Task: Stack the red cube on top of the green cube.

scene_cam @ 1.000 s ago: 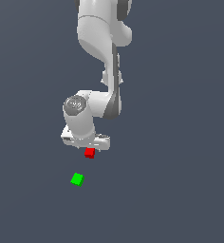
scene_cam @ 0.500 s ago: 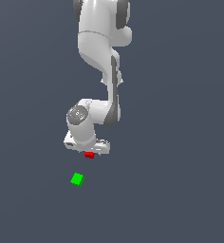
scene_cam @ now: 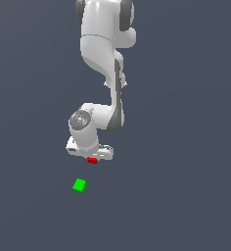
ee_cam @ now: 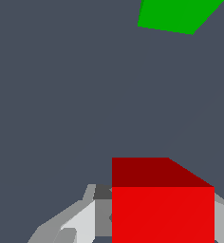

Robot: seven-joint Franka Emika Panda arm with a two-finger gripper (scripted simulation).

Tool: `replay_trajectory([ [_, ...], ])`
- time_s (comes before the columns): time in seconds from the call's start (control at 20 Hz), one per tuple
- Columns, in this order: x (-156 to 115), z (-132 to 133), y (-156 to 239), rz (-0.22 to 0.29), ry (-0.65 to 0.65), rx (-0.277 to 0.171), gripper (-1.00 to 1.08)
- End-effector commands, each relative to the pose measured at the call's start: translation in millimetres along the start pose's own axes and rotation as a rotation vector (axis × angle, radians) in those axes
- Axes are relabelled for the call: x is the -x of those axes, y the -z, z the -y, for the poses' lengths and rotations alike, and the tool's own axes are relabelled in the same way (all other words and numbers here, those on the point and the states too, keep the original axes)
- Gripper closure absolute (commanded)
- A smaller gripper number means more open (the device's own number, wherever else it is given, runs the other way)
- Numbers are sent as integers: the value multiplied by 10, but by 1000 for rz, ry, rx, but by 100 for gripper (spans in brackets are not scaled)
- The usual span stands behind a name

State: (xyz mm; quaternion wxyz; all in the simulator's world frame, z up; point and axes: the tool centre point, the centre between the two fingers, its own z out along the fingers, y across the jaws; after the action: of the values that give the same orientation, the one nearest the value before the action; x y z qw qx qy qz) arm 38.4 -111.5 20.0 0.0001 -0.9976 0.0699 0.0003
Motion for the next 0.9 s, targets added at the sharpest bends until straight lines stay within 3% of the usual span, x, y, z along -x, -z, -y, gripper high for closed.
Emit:
replay_trajectory([
  [0.0, -2, -1, -1, 0, 0, 0, 108],
  [0.45, 5, 0, 110, 0, 0, 0, 108],
  [0.85, 14, 1, 612, 0, 0, 0, 108],
])
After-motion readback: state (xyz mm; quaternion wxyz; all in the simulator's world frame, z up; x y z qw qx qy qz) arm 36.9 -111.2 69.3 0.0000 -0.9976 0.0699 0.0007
